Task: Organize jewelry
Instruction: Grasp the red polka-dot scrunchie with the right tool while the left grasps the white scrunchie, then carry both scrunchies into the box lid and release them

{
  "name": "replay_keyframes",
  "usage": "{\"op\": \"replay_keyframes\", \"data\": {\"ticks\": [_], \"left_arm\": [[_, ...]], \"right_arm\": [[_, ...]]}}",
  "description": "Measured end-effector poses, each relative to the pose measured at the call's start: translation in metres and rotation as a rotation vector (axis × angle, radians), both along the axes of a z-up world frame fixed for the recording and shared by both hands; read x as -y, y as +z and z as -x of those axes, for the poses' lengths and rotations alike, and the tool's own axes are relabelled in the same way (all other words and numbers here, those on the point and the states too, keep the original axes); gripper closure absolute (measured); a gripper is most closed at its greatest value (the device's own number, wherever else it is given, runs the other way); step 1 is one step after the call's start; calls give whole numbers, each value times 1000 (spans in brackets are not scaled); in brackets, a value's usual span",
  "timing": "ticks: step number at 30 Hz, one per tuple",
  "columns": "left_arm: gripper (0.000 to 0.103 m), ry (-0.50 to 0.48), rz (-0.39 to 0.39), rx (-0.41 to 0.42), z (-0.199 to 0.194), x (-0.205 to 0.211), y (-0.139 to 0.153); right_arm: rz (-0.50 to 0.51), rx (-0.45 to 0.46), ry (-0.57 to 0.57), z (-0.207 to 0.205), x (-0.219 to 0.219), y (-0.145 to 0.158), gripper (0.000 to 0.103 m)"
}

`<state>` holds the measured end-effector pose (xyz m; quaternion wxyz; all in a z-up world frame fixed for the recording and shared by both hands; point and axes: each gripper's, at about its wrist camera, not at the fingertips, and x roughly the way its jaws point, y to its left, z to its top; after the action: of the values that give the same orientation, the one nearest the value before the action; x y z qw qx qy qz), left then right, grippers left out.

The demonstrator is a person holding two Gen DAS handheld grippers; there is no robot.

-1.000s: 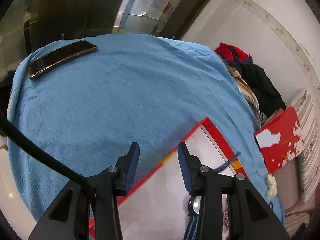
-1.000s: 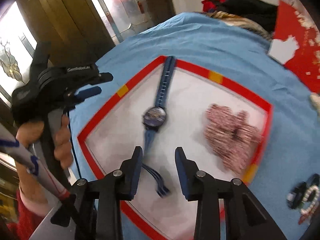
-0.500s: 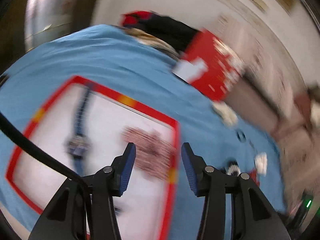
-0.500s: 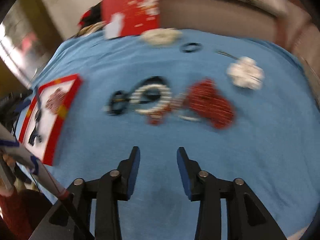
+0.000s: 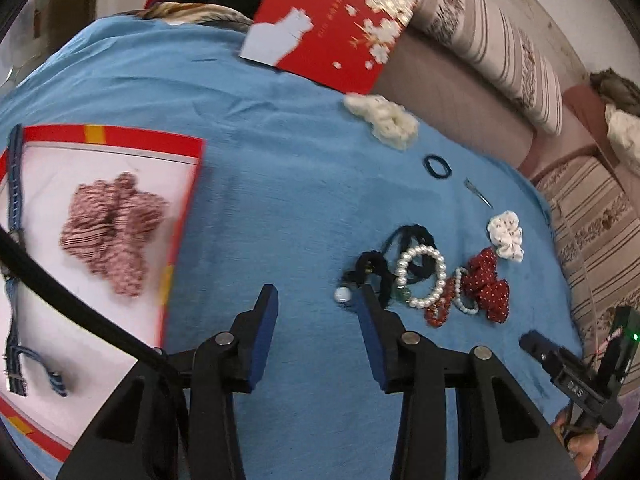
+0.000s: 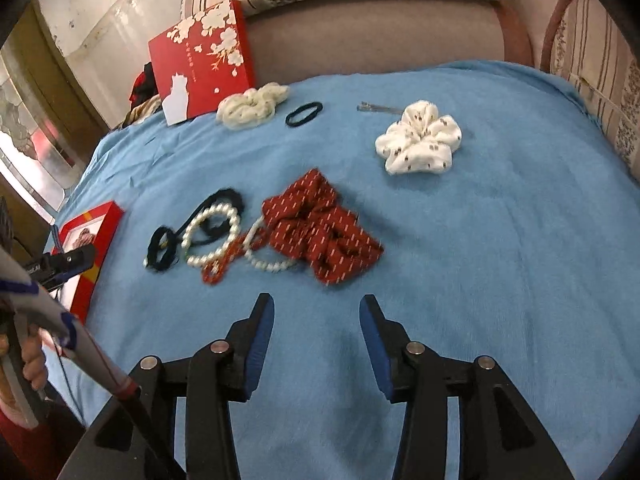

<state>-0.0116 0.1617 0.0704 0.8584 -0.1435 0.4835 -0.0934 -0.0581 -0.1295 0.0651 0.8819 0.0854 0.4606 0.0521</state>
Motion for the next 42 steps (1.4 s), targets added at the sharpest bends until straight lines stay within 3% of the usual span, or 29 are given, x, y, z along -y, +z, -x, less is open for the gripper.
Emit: {"op": "replay_keyframes", "data": {"ticks": [5,10,11,12,15,19,22,26,29,33,34,35,36,42], "left_arm": [[63,-63,-42,2,-17,42,2],[63,-111,-11,-24,-38,83,1],[63,-117,-12,-25,-41,89,2],[63,-124,-16,-23,-47,98,3],[63,-154,-28,-21,-64,127,8],[56,-242,-51,-18,-91,185,13],[55,-314,-79,-17,-109,233,8],[55,-424,-116,-68,-135,302,-15],[55,-458,-138,-120,-150,333,-36],[58,-441,-154,-155,-163,348,-56],[81,-441,-168,-143,-164,350,-55],[96,-445,-172,-142,-164,349,-53],[96,-437,-145,-157,-163,345,-52],[96,-375,-99,-41,-127,285,0]], "right_arm": [[-6,29,5,-23,8,-13,47],[-47,39,32,-45,9,-29,48],[-59,44,49,-48,8,-31,67],[-67,45,58,-50,8,-33,95],[-99,67,53,-43,18,-28,95],[5,93,-40,-21,45,-10,95],[25,73,-120,-10,73,-16,94],[-105,-1,-177,-18,111,-36,90],[-119,15,-164,-21,118,-35,74],[-170,6,-161,-25,123,-40,70],[-186,5,-155,-27,124,-40,71],[-203,3,-147,-29,124,-42,82],[-215,1,-138,-30,124,-42,90],[-229,60,-101,-23,115,-32,93]]}}
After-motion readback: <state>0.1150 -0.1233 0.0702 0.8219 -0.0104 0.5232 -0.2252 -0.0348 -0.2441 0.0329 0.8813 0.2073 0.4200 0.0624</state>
